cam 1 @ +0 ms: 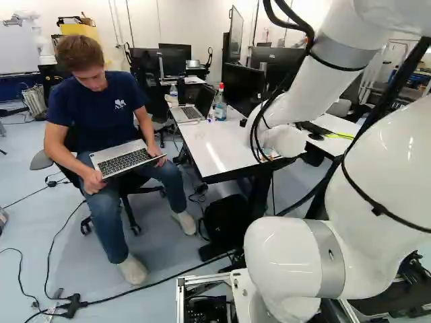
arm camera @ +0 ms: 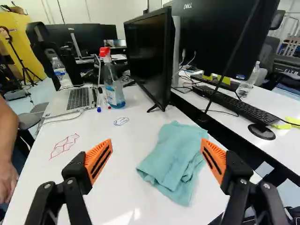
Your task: Clean the table with the green towel
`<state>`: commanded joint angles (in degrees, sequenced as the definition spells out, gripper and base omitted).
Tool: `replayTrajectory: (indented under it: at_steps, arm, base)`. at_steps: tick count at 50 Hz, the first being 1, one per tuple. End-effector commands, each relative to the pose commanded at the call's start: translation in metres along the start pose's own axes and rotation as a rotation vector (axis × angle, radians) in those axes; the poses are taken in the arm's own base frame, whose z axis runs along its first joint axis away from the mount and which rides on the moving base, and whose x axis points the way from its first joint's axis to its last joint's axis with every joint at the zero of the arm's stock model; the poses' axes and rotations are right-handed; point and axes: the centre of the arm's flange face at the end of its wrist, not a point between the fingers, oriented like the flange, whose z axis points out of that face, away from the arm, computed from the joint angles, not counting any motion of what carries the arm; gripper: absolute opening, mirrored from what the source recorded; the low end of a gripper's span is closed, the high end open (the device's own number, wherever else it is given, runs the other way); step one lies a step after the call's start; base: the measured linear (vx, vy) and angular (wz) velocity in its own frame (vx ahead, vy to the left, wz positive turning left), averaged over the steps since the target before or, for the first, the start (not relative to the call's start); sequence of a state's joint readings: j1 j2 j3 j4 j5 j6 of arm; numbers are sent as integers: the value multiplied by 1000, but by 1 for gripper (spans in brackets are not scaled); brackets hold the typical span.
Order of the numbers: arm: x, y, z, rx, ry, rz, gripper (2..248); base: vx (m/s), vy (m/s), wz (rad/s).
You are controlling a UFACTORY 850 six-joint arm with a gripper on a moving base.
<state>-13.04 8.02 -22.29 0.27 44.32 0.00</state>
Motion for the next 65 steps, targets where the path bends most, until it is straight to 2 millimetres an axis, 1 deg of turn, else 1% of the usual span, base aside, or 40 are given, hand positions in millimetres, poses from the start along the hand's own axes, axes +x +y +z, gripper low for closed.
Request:
replayTrajectory:
  at_steps: [32, 65]
  arm:
    - [31, 25, 50, -73, -145, 48, 247]
    - [59, 31, 96, -79, -338, 73, 247]
  base:
    - [0, 0, 0]
    - [0, 0, 0]
